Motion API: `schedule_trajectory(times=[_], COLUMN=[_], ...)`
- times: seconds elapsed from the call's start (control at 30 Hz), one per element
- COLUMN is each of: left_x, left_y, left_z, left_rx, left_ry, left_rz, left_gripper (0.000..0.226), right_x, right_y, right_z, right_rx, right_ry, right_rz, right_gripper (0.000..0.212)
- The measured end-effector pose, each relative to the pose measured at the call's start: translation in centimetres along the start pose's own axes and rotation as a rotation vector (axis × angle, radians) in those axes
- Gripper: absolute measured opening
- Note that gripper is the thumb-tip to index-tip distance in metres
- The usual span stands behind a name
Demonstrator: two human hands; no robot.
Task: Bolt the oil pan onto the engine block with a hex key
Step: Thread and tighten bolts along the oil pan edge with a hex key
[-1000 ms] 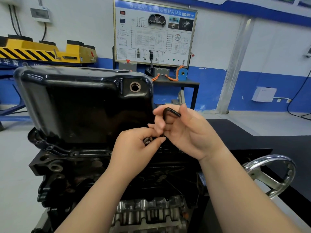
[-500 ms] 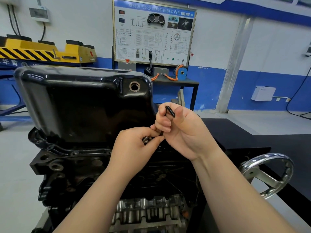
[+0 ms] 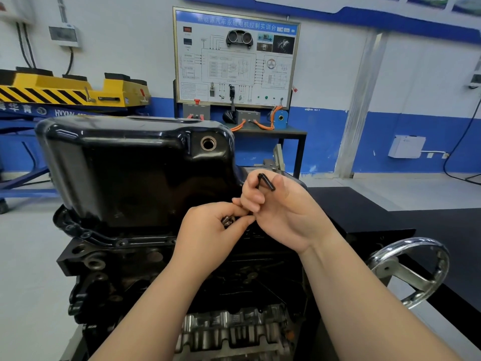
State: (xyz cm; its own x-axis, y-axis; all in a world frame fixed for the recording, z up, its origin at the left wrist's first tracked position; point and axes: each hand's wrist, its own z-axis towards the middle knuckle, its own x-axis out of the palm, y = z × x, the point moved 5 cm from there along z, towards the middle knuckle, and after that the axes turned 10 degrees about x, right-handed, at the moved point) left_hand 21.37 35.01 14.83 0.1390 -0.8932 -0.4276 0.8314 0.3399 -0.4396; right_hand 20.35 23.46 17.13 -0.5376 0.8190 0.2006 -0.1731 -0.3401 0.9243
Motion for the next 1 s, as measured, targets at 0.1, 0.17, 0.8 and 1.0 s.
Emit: schedule_trajectory(times=[0.1,0.17,0.8,1.0], left_x=[0.0,0.1,-0.5,-1.3], left_y=[0.2,0.3,0.5,1.3], left_z=[-0.1,-0.1,0.1,-1.9], left_rx=[-0.009,-0.009,-0.115,-0.500], left_ry=[-0.007,-0.007,-0.006,-0.222], left_rz=[-0.016,-0.021,-0.097,-0.753], left_gripper=[0.004,0.004,0.014,0.025], right_x=[0.0,0.1,2.3,4.3], right_y=[-0.1,-0.1,1.0,2.6], right_z=[0.2,0.2,-0.9,-1.0], right_rx=[0.005,0.001,-0.210,-0.262], right_ry=[-0.005,-0.021,-0.388,-0.404], right_rz=[-0.001,-0.009,-0.252,-0.447], right_gripper=[0.051,0.053,0.029,0.015])
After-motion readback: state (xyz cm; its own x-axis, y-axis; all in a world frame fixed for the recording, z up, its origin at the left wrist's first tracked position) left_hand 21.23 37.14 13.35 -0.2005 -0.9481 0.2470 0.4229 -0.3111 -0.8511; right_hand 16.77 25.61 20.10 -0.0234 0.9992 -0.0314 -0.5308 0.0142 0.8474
